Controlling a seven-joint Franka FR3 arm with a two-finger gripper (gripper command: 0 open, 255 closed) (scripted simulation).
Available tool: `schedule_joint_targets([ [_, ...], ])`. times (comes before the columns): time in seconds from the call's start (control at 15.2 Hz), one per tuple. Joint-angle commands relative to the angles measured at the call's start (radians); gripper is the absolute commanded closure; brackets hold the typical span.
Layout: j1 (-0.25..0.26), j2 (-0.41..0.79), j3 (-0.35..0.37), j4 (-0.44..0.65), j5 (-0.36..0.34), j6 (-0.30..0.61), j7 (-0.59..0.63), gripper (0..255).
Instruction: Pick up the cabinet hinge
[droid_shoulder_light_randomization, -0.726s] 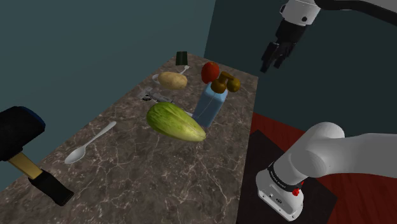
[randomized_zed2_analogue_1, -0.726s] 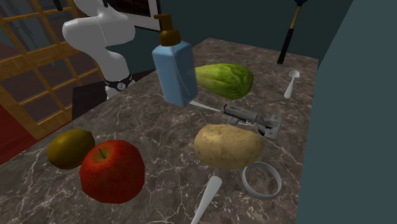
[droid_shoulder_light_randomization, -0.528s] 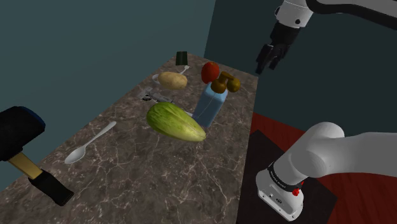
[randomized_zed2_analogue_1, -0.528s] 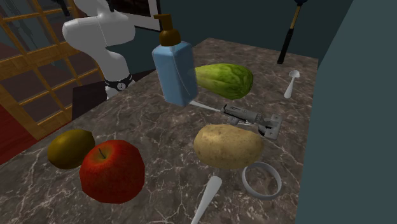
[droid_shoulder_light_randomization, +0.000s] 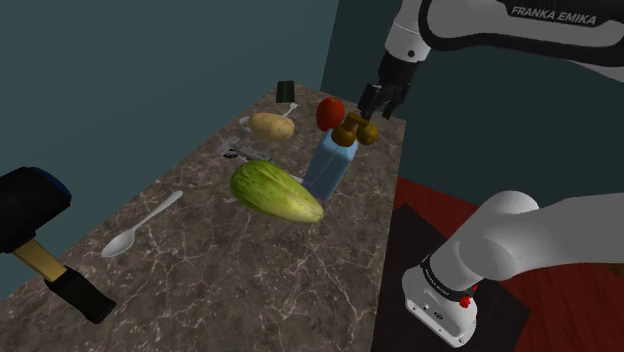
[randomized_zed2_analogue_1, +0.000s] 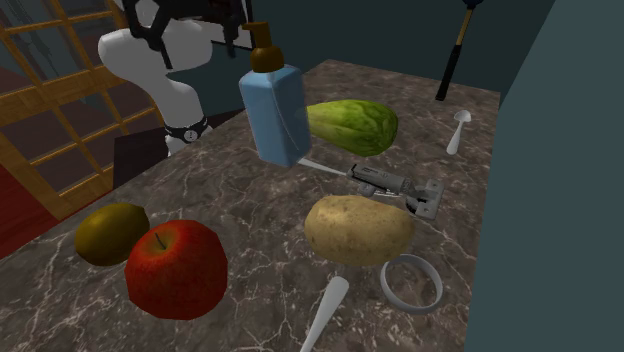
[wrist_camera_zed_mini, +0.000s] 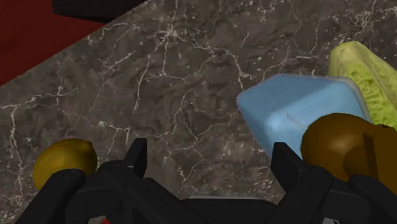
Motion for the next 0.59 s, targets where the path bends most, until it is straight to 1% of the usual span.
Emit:
schedule_joint_targets([
  [0.0, 0.012, 0.045, 0.027, -0.009, 0.016, 0.064, 0.028, 0],
  [0.26, 0.028, 0.156, 0.072, 0.007, 0.034, 0.174, 0.073, 0],
  [0.53, 0.044, 0.279, 0.113, 0.045, 0.038, 0.275, 0.120, 0],
])
